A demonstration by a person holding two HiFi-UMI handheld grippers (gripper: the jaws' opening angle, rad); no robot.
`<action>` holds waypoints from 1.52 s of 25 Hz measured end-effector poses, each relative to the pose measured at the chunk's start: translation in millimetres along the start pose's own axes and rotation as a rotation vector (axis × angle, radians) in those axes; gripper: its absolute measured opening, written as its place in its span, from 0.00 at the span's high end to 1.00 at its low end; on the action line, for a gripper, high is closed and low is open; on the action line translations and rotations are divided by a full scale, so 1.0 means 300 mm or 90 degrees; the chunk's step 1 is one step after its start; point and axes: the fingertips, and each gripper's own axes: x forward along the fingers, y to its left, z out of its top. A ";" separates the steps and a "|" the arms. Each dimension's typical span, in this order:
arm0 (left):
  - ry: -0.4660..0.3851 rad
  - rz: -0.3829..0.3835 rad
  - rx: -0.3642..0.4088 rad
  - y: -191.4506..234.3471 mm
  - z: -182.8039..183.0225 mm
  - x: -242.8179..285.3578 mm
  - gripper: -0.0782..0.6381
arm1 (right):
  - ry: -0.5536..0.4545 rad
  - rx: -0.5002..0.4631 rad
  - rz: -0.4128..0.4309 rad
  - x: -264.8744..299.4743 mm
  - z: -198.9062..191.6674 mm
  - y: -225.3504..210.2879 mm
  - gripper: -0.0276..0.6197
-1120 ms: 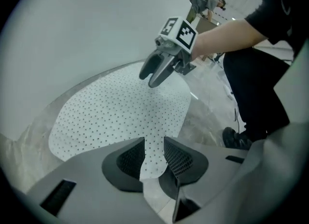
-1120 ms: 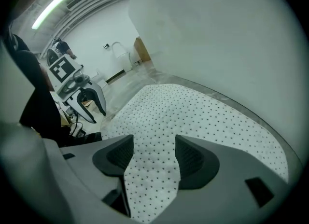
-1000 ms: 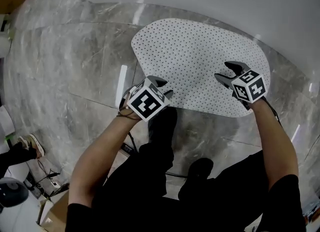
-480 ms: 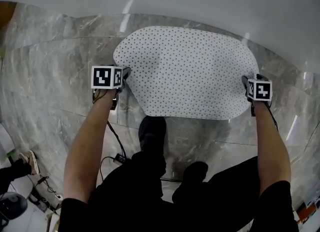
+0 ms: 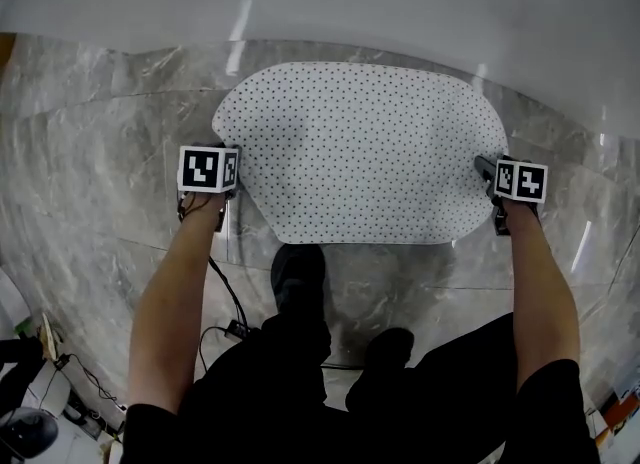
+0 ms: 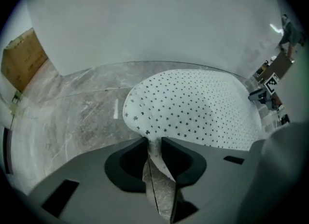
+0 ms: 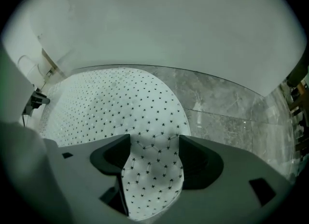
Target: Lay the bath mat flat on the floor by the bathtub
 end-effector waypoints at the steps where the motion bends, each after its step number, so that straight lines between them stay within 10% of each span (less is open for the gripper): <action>1: -0.009 0.003 0.013 -0.011 0.011 -0.005 0.78 | 0.000 -0.007 -0.003 -0.002 0.000 0.001 0.45; 10: -0.049 0.028 0.076 -0.039 0.080 -0.034 0.85 | -0.011 -0.155 -0.030 -0.017 0.004 0.113 0.82; 16: -0.078 0.070 0.218 -0.113 0.176 -0.051 0.85 | -0.013 -0.190 -0.031 -0.035 0.021 0.115 0.84; 30: -0.103 0.026 0.148 -0.104 0.291 -0.054 0.83 | -0.021 -0.124 -0.049 -0.033 0.022 0.038 0.83; 38: -0.095 0.004 0.061 -0.032 0.176 -0.027 0.56 | -0.032 -0.097 -0.083 -0.031 0.026 -0.025 0.60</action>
